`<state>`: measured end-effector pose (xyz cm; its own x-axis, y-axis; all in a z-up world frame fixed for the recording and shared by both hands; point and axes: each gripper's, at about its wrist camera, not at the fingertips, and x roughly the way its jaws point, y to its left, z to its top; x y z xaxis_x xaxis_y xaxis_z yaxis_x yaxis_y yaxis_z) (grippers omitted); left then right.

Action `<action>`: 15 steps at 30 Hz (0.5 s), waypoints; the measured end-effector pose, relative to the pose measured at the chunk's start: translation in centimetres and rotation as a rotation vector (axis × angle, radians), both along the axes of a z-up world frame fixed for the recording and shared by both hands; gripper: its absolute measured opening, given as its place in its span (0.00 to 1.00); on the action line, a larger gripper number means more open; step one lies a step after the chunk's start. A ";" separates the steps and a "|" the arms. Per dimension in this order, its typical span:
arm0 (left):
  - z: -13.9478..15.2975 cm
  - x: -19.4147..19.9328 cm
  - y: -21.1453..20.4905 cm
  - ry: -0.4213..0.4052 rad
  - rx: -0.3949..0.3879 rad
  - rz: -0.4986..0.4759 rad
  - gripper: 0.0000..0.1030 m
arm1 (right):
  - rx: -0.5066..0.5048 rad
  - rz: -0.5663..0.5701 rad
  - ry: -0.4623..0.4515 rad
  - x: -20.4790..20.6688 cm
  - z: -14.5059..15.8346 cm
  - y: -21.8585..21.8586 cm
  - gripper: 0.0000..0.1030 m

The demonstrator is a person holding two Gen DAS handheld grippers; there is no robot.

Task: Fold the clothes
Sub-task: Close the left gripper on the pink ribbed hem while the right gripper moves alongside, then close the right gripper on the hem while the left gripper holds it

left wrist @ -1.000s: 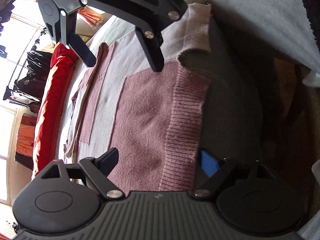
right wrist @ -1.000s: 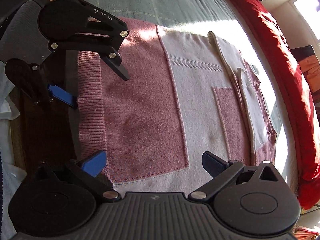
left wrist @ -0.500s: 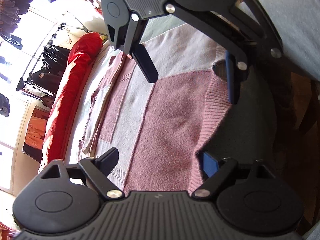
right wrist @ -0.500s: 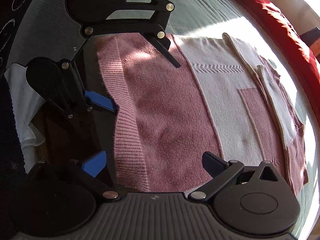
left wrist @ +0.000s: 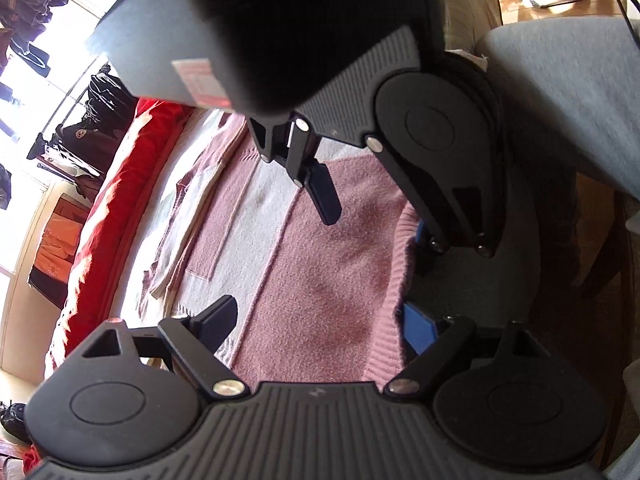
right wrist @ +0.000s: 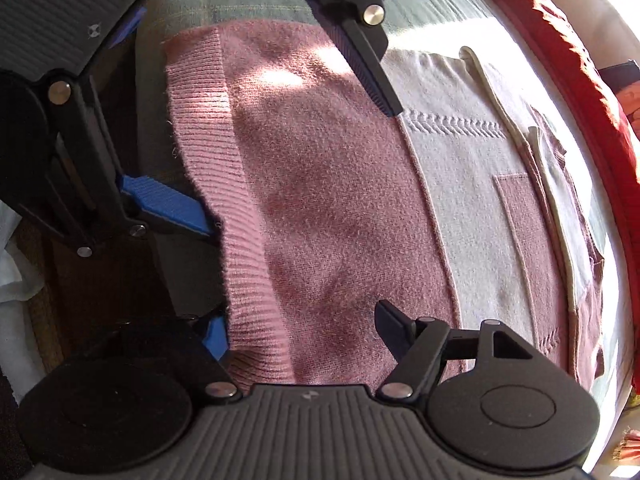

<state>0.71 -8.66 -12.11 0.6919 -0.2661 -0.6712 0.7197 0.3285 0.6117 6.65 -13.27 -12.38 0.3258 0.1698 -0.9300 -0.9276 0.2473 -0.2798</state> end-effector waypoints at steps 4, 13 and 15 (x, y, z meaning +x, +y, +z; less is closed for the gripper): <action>-1.5 0.1 -0.8 0.001 0.056 0.012 0.77 | 0.029 -0.043 0.009 0.7 0.8 -0.3 0.73; -1.1 0.5 -0.2 0.041 0.035 0.062 0.15 | 0.055 -0.063 0.039 0.4 1.2 -0.5 0.73; -0.9 0.7 -0.3 0.045 0.031 0.064 0.13 | 0.034 -0.040 0.036 0.1 0.7 -0.2 0.73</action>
